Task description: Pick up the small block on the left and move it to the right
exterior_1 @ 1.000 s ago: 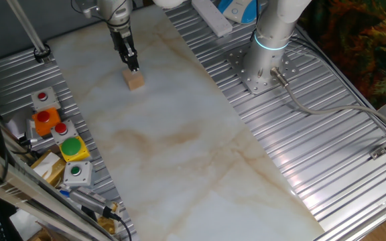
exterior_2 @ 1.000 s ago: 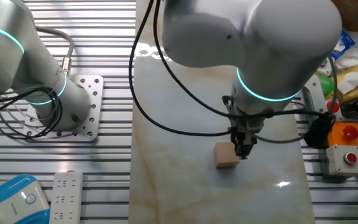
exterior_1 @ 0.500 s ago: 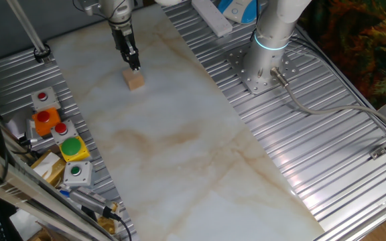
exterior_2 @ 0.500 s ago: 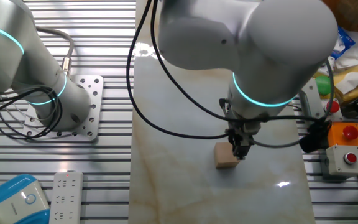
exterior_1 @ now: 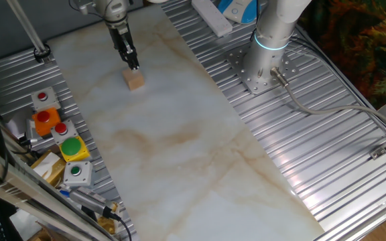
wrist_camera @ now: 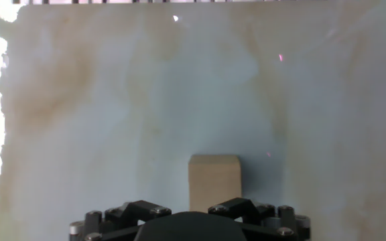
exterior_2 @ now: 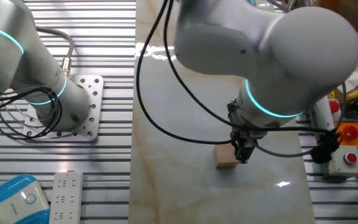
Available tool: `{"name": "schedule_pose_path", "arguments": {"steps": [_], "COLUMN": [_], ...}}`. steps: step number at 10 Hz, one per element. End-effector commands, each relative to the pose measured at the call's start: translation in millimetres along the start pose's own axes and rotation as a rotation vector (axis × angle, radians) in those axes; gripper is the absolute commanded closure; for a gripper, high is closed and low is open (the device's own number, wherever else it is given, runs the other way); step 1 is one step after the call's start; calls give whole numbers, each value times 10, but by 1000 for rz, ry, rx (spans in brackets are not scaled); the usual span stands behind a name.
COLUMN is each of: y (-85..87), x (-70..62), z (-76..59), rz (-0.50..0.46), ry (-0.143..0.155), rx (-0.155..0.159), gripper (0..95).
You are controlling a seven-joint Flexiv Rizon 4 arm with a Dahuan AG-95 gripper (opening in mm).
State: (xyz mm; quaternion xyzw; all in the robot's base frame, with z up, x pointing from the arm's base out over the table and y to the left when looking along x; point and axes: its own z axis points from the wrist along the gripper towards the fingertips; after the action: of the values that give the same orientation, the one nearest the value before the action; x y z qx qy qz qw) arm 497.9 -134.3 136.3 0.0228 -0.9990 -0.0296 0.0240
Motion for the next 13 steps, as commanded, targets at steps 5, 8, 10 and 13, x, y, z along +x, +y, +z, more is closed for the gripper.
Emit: {"name": "schedule_pose_path", "arguments": {"steps": [5,8,10,13], "y": [-4,-3,-1,-69], "x": [12,12,9,-97], "z": [-6,-7,-6,165], "rz": [14,31,28,17], "ry": [7,13,26,44], "rx": [-5,-17,-20,30], "gripper": [0,0,0,0]}}
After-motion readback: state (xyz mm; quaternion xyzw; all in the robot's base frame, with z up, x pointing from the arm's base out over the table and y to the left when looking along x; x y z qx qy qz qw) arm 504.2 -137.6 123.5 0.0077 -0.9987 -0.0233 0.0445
